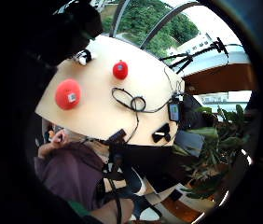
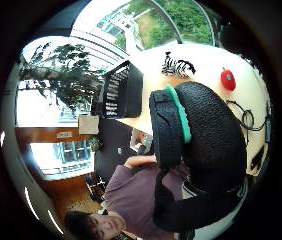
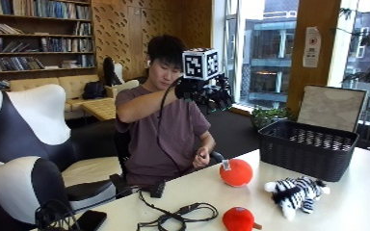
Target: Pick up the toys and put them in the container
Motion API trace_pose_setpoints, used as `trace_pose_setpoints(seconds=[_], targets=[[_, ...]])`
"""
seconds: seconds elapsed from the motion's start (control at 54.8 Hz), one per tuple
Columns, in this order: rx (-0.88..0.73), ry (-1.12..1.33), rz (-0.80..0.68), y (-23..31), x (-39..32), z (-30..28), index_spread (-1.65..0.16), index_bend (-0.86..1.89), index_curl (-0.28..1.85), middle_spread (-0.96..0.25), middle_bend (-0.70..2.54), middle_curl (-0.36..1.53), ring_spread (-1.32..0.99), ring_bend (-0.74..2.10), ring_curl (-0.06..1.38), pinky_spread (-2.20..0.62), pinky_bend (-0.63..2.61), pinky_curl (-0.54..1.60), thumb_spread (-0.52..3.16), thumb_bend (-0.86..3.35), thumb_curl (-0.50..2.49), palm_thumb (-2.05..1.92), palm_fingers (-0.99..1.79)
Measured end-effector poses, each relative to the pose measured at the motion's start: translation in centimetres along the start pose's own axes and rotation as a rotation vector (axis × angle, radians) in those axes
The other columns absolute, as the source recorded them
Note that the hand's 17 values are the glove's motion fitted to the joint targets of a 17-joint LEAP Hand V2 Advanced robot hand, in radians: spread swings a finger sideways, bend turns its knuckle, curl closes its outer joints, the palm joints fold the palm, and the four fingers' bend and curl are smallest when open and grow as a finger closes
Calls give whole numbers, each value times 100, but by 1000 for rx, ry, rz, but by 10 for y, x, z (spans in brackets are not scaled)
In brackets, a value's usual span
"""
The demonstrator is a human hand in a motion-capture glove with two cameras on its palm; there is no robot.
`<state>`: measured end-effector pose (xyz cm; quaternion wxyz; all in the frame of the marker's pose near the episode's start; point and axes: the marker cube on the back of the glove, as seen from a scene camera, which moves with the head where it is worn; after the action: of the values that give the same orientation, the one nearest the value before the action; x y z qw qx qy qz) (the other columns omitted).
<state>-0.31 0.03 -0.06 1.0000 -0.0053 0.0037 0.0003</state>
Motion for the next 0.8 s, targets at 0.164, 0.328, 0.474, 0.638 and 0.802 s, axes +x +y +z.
trace_pose_setpoints(seconds=[0.164,0.328,0.474,0.638,0.802], targets=[[-43,52,35,-8,-5,-11,-11,18,12,-7,19,9,-6,37,10,0,52,18,106,-3,1,-5,37],[-42,22,61,-17,-6,-24,-14,18,17,-5,21,15,-8,39,12,0,56,22,137,-3,3,-6,34],[-53,31,96,-27,-2,-25,-15,18,21,-3,22,19,-9,42,14,0,58,24,149,-3,5,-7,32],[-53,60,113,-43,2,-28,-16,16,24,-2,22,24,-9,47,16,0,61,27,153,-4,6,-7,27],[-42,98,111,-67,-9,-30,-17,13,25,-1,21,27,-9,51,18,0,68,30,151,-4,8,-7,19]])
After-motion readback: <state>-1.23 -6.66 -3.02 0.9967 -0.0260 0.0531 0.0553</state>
